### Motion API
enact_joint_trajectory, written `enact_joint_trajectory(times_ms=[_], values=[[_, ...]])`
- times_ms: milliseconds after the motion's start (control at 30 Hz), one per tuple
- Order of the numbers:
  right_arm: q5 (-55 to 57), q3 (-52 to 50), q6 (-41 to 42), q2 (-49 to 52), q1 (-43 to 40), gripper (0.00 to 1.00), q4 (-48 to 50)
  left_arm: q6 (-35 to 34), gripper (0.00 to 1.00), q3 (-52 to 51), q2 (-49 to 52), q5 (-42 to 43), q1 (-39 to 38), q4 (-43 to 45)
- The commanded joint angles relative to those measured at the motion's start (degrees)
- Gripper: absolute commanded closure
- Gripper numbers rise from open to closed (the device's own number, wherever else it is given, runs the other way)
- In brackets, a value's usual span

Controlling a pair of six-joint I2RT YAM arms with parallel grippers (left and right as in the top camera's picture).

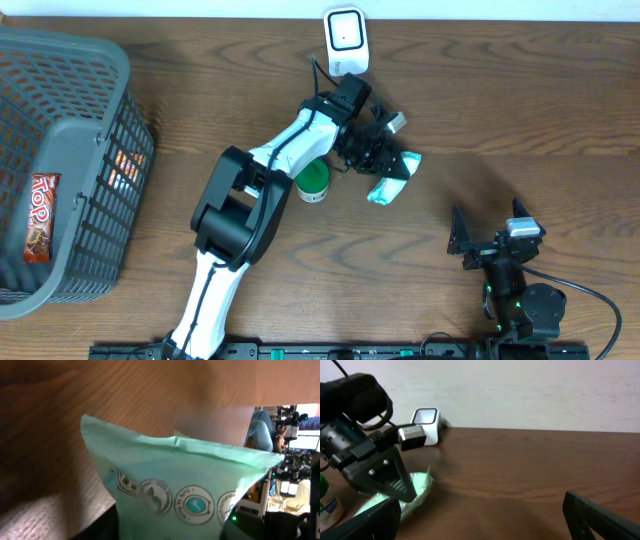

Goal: Scan the item barcode
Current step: 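Lower the wipes pack onto the table right of the bottle, release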

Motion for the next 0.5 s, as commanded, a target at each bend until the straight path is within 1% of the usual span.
enact_joint_trajectory(times_ms=[0, 33, 100, 133, 167, 333, 467], values=[[0.07, -0.13, 0.76, 0.11, 0.35, 0.01, -0.20, 1.31, 0.20, 0.55, -0.81, -0.50, 0.28, 0.35], [0.07, -0.13, 0.76, 0.11, 0.35, 0.01, -0.20, 1.29, 0.11, 0.55, -1.01, -0.83, 0.31, 0.33], [0.07, -0.13, 0.76, 0.11, 0.35, 0.01, -0.20, 1.29, 0.01, 0.55, -1.68, -0.83, 0.31, 0.33], [0.07, -0.13, 0.76, 0.11, 0.35, 0.01, -0.20, 1.29, 0.00, 0.55, -2.12, -0.92, 0.31, 0.35], [0.09, -0.13, 0.76, 0.11, 0.35, 0.01, -0.20, 1.29, 0.02, 0.55, -3.06, -2.14, 0.28, 0.33], [0.07, -0.13, 0.76, 0.11, 0.35, 0.01, -0.20, 1.27, 0.02, 0.55, -8.07, -8.48, 0.28, 0.26], [0.07, -0.13, 0.76, 0.11, 0.35, 0.01, -0.20, 1.44, 0.02, 0.55, -14.47, -17.62, 0.31, 0.28]])
